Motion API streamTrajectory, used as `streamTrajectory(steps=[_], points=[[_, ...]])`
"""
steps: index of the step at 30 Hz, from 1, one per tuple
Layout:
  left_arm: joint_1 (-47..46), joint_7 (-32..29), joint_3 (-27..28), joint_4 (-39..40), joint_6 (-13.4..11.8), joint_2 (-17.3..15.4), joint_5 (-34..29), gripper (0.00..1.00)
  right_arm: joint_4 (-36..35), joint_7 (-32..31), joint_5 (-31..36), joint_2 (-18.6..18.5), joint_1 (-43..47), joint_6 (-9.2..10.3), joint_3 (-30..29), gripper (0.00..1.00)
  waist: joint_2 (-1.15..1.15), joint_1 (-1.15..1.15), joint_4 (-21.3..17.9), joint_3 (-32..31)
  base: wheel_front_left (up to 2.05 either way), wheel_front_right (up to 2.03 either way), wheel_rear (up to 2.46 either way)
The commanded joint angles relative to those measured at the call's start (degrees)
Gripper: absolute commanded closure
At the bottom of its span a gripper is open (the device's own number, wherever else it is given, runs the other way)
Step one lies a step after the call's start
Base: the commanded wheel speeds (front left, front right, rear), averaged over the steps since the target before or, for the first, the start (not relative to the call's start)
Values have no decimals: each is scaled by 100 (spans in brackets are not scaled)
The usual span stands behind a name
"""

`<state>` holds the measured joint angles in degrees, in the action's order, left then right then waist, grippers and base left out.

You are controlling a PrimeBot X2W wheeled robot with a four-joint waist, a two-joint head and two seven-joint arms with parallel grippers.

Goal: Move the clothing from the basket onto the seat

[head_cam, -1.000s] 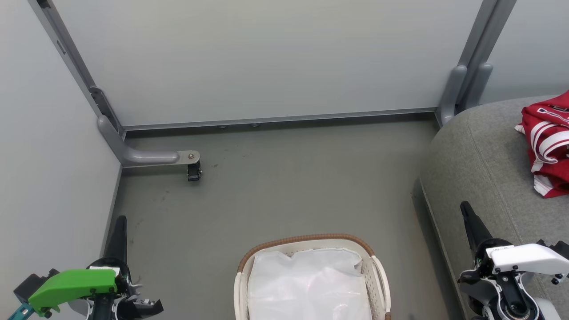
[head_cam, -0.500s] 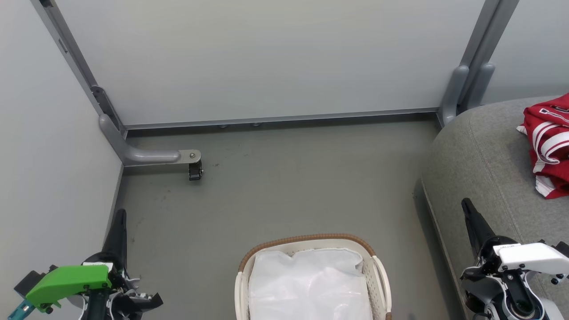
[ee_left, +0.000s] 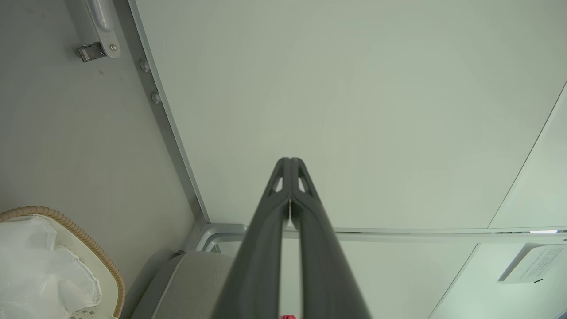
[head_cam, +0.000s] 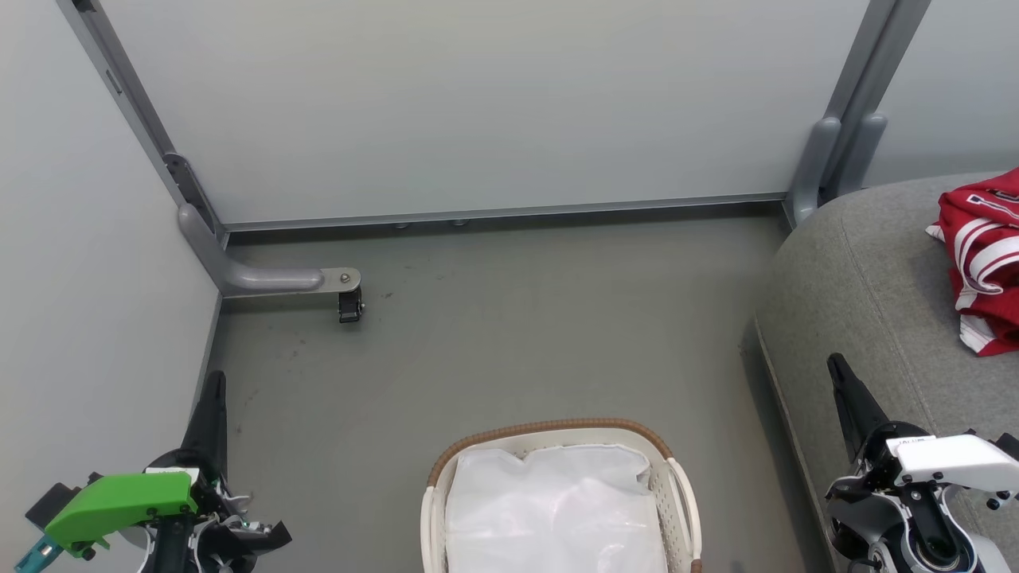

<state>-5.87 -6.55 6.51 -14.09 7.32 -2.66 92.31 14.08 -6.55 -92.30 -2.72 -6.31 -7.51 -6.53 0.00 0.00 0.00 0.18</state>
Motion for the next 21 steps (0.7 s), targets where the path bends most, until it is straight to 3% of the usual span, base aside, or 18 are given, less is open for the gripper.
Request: streamTrajectory(steps=[1,21], points=[[-76,-20,12,12,32,-40,18,100,-24,-20,-19,-29,20,4,-13,100,0,0,0,0,0,0,0],[-75,-20,11,12,33,-40,19,100,-23,-19,-20,-29,20,4,-12,100,0,0,0,0,0,0,0]])
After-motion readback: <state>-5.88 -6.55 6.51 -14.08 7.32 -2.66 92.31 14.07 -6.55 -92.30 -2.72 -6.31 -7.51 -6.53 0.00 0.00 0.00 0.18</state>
